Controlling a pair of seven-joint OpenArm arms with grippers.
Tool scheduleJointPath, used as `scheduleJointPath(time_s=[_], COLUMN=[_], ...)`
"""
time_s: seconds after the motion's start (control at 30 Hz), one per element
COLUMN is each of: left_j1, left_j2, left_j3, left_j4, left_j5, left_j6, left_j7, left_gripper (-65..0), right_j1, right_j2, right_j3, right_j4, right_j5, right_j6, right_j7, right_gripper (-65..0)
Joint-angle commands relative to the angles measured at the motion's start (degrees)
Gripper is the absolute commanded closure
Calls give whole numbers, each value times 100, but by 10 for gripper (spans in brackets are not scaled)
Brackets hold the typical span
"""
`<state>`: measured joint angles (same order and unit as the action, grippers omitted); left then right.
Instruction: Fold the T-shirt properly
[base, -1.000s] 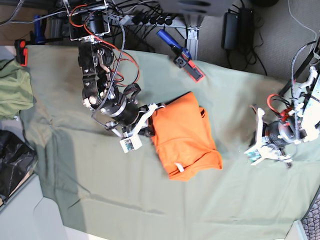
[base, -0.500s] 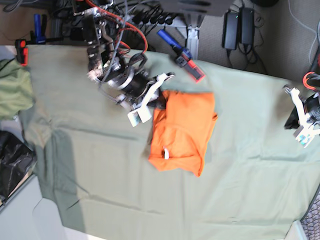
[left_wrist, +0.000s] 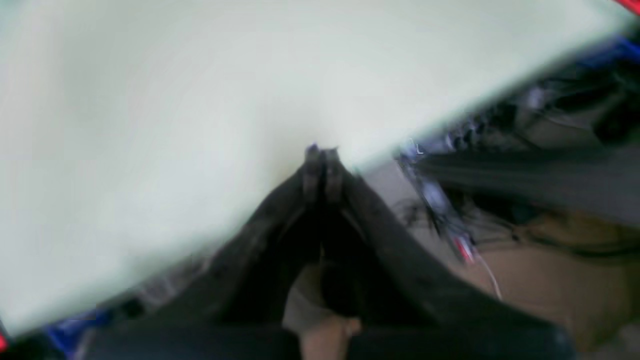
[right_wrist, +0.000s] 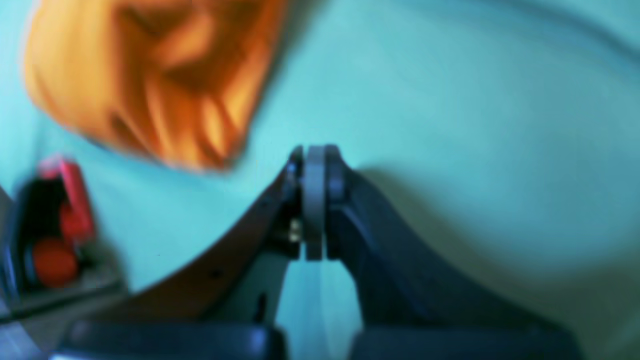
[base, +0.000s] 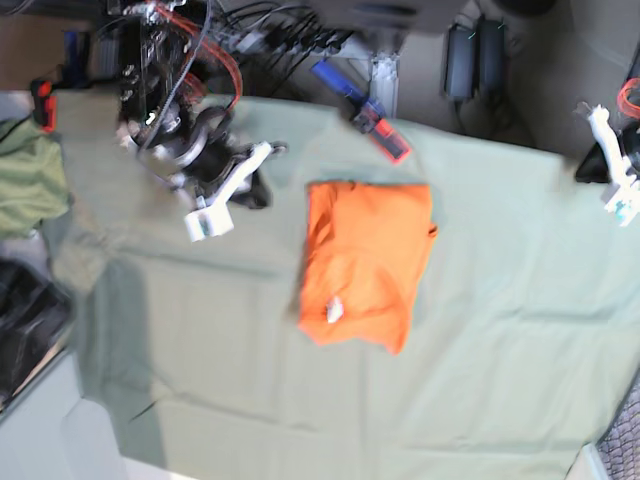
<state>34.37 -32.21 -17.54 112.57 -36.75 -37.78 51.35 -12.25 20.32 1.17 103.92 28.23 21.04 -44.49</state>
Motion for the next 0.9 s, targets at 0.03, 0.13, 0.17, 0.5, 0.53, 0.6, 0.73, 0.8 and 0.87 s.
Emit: scheduleJointPath(time_s=[0.03, 0.13, 0.17, 0.5, 0.53, 0.6, 0.73, 0.8, 0.87], left_j1=[337, 931, 1139, 2341, 2284, 2055, 1060, 358, -452], left_j2=[-55, -15, -15, 354, 398, 463, 457, 461, 505], left_j3=[-48, -48, -48, -37, -35, 15, 529, 962, 1530], left_j4=[90, 90, 90, -802, -1060, -1670, -3228, -4260, -5394], left_j5=[-79, -168, -225, 203, 273, 474, 946, 1034, 1106], left_j6=[-68, -72, -109, -31, -7, 122, 487, 568, 564], left_j7=[-26, -9, -9, -195, -225, -225, -221, -227, -225], left_gripper=[0, 0, 0, 0, 0, 0, 0, 0, 0], right_j1=[-343, -1043, -1281, -3602, -3751, -3910, -3759, -3499, -3130], right_j2=[256, 529, 608, 855, 855, 855, 850, 817, 804], right_j3=[74, 144, 160, 166, 166, 166, 166, 166, 164], right_j4=[417, 831, 940, 973, 866, 514, -664, -1405, -2188], right_j5=[181, 186, 232, 254, 142, -24, -39, -37, -37], right_j6=[638, 636, 636, 634, 619, 608, 577, 575, 573], right_j7=[52, 48, 46, -68, -44, -11, 304, 393, 330], right_gripper=[0, 0, 0, 0, 0, 0, 0, 0, 0])
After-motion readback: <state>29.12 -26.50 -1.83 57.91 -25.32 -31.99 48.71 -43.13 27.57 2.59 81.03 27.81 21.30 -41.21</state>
